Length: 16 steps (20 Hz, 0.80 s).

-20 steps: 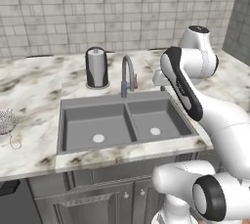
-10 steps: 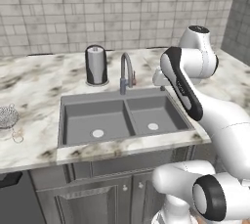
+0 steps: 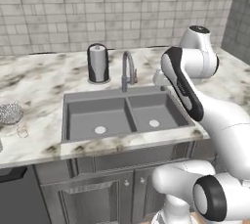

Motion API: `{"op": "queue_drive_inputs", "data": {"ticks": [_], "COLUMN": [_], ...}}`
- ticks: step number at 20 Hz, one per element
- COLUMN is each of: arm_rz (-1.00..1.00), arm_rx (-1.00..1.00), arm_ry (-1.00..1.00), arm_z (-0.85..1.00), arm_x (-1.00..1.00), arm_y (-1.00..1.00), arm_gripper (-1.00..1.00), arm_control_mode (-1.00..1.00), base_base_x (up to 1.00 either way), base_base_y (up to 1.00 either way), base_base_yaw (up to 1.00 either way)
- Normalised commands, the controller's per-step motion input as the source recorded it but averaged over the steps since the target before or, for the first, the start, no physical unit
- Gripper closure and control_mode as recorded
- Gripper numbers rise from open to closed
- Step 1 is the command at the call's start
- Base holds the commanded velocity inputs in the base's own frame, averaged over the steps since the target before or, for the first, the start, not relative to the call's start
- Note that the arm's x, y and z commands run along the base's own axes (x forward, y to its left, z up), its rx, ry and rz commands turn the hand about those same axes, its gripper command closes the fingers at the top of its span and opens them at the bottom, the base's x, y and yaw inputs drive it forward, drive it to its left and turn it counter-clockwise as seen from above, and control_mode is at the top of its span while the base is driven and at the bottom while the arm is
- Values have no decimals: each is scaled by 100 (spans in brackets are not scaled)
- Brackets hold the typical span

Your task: Place the strainer in the left basin and the glass cup in the right basin of the sink.

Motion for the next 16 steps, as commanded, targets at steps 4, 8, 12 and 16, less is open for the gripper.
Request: {"op": "queue_drive_inputs", "data": {"ticks": [4, 8, 12, 16], "arm_rz": [0, 0, 0, 0], "arm_rx": [0, 0, 0, 0], "arm_ry": [0, 0, 0, 0], "arm_z": [0, 0, 0, 0], "arm_x": [0, 0, 0, 0], "arm_y": [0, 0, 0, 0], "arm_gripper": [-100, -100, -100, -100], "arm_control_mode": [100, 100, 100, 100], "base_base_x": [-13, -11, -9, -4], "base_base_y": [58, 60, 57, 52], "base_base_yaw": [0, 0, 0, 0]}}
